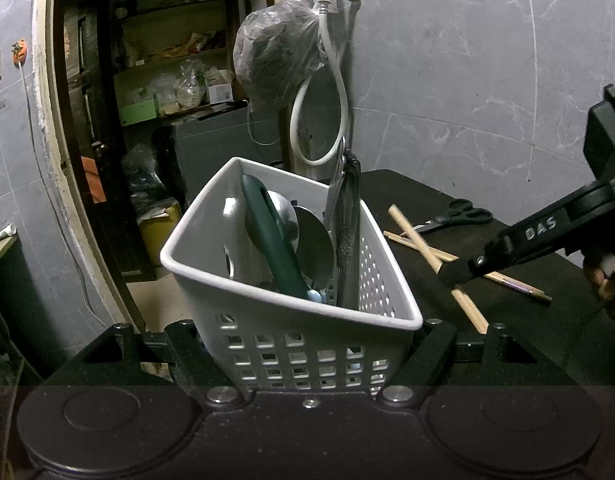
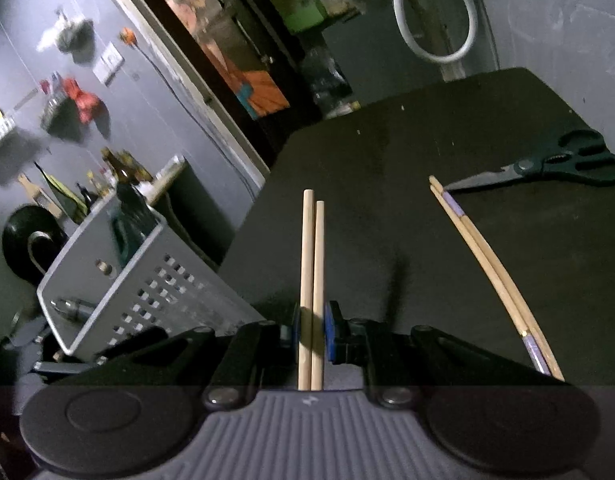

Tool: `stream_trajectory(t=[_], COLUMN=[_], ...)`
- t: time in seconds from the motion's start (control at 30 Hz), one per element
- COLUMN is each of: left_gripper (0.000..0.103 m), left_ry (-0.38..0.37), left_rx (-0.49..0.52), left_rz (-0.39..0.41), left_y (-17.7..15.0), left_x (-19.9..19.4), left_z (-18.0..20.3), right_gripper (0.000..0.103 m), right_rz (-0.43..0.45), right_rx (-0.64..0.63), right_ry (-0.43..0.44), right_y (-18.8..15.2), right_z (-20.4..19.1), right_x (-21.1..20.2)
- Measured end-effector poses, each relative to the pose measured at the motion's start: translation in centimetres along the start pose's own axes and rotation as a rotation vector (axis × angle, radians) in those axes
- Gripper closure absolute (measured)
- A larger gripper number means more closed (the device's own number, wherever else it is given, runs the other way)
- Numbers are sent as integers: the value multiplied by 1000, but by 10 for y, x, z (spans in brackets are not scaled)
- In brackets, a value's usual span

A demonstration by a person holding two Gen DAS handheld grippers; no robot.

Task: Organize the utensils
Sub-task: 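Lift the chopsticks with the right gripper and carry them above the caddy, then lower the chopsticks into the white caddy and open the right gripper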

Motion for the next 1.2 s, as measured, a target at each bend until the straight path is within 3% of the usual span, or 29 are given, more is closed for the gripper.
stream_trajectory(t=[0.33, 0.73, 1.2], left_gripper=[25, 25, 25], left_ry=[0, 1, 1], left_rx=[0, 0, 0], left_rz=[0, 0, 0], left_y=[0, 0, 0], left_x=[0, 0, 0], left_z=[0, 0, 0], right_gripper=[89, 89, 88], right_rz=[114, 179, 384], right_rx=[15, 3, -78], right_ry=[34, 48, 109], right_y=[12, 19, 82], right_z=[-2, -12, -52], right_x=[-23, -40, -88])
Point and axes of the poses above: each gripper's, at about its wrist camera, not at the fingertips, and x roughly the way its jaws point, z to its right, y to its top, the point moved 7 cm from there along x, roughly the way its jaws point, and after that the axes turned 5 degrees about -x, right-handed, at the moved point
